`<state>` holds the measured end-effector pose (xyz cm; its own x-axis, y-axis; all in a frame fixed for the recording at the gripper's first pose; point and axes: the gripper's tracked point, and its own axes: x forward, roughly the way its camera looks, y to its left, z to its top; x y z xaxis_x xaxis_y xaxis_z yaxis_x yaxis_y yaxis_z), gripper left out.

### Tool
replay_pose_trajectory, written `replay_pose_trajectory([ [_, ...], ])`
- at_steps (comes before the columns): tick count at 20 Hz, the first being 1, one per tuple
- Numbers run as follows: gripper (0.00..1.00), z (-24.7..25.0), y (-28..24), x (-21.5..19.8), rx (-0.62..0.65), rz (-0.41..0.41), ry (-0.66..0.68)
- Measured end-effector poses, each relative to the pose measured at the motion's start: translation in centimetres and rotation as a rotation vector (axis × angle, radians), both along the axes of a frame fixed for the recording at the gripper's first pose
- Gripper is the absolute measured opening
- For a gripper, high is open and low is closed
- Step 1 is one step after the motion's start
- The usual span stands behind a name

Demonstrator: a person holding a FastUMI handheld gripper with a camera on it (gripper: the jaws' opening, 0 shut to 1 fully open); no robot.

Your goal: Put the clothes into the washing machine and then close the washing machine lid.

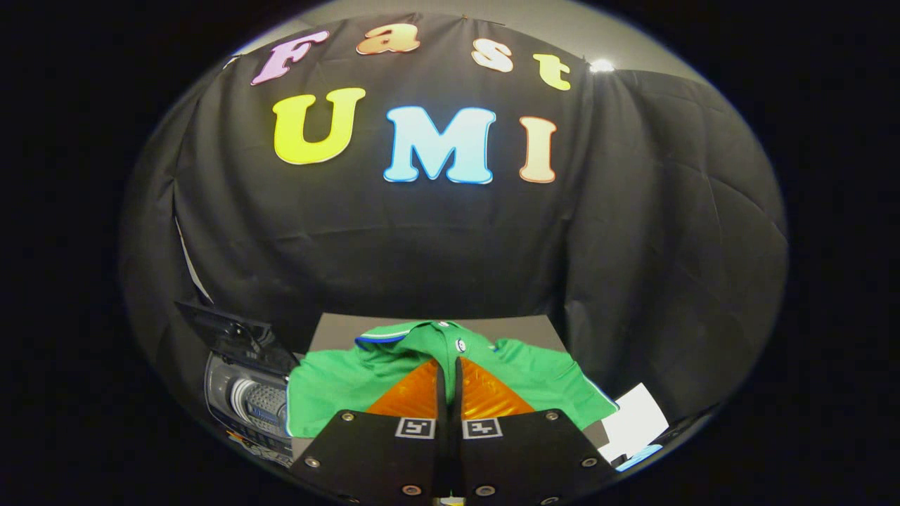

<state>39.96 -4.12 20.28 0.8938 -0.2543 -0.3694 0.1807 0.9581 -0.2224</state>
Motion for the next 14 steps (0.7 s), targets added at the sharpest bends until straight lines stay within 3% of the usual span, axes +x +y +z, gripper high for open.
replay_pose_trajectory([
  [7, 0.0, 6.8, 8.7, -0.9, 0.039, 0.1, -0.104],
  [14, 0.0, 7.8, 18.5, -1.6, 0.047, 0.187, -0.109],
])
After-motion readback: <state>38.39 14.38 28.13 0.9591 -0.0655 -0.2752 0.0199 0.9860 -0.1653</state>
